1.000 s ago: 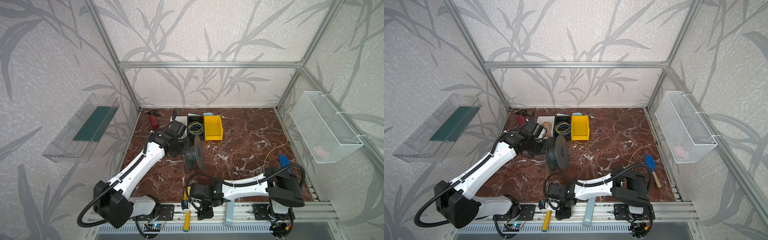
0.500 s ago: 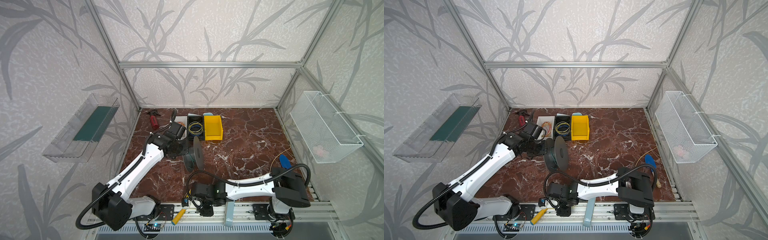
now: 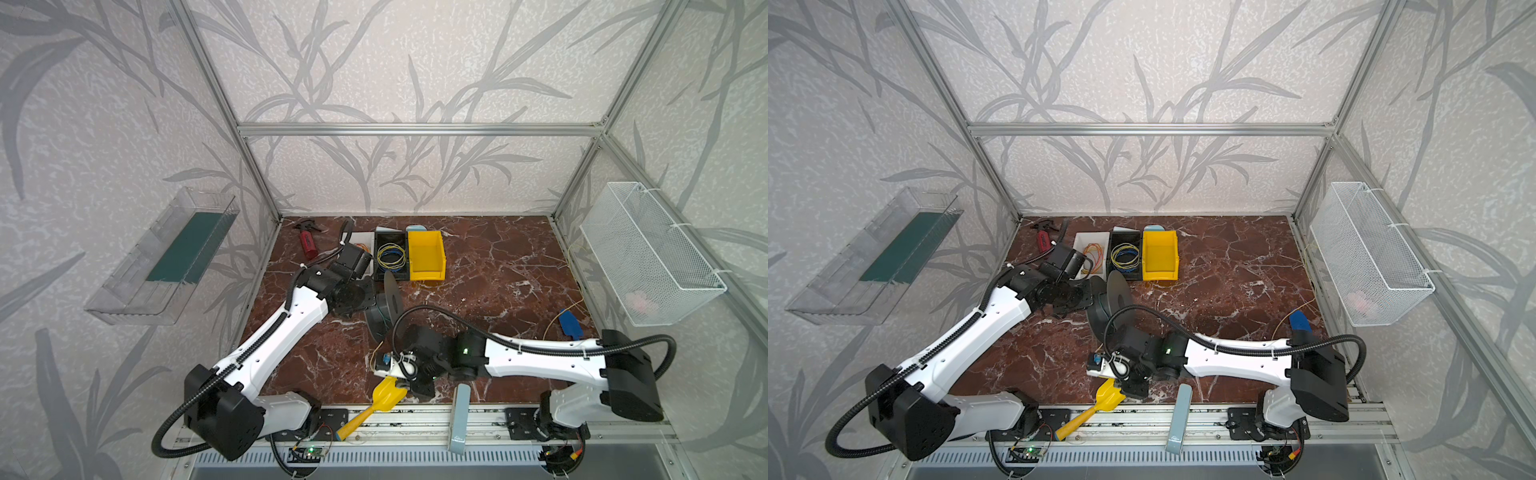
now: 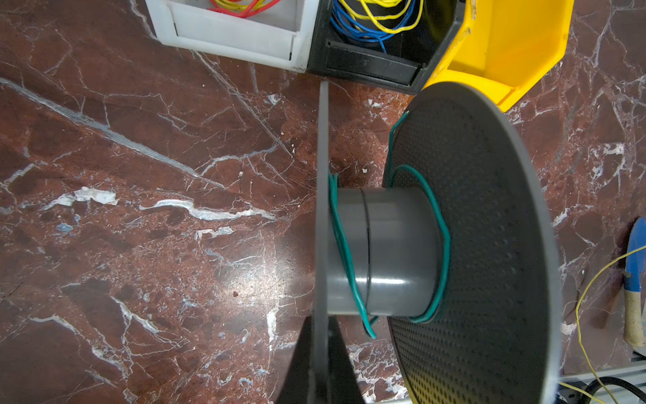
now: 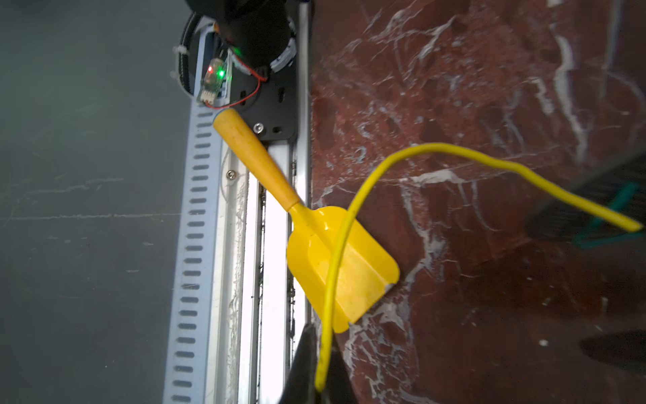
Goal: Wrap the cables
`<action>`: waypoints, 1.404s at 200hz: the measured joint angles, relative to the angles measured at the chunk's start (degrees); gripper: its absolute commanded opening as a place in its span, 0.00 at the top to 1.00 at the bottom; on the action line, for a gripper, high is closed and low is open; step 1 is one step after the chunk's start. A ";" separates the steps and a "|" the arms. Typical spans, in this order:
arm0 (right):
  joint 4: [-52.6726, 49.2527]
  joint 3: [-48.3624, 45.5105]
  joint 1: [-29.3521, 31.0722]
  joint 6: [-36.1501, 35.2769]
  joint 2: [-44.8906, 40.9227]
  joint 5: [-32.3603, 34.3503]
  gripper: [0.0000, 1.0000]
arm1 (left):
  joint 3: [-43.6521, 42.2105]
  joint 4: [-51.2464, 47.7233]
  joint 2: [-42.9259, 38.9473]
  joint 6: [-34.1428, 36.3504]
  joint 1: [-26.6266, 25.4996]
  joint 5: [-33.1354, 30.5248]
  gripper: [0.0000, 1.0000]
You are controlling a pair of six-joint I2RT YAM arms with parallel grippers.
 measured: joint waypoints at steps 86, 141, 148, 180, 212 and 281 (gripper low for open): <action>3.37 0.85 -11.47 1.14 -6.51 -5.62 1.00 | 5.57 -1.68 5.75 -2.27 -3.98 -3.34 0.91; 5.09 0.39 -15.41 1.60 -6.49 -7.48 1.00 | 8.46 -2.03 9.07 -3.41 -5.42 -3.23 0.65; 5.31 0.33 -15.96 1.70 -6.49 -7.78 1.00 | 8.63 -2.08 9.07 -3.63 -5.53 -3.13 0.62; 5.95 -0.31 -18.53 2.23 -6.49 -9.05 1.00 | 8.76 -1.84 9.03 -3.91 -5.55 -2.36 0.48; 6.38 -0.85 -19.58 2.54 -6.49 -9.81 1.00 | 8.76 -1.64 8.92 -3.74 -5.49 -1.92 0.43; 7.32 -0.87 -19.67 1.92 -6.12 -10.86 1.00 | 13.14 -2.75 -0.07 -0.70 1.03 5.07 0.45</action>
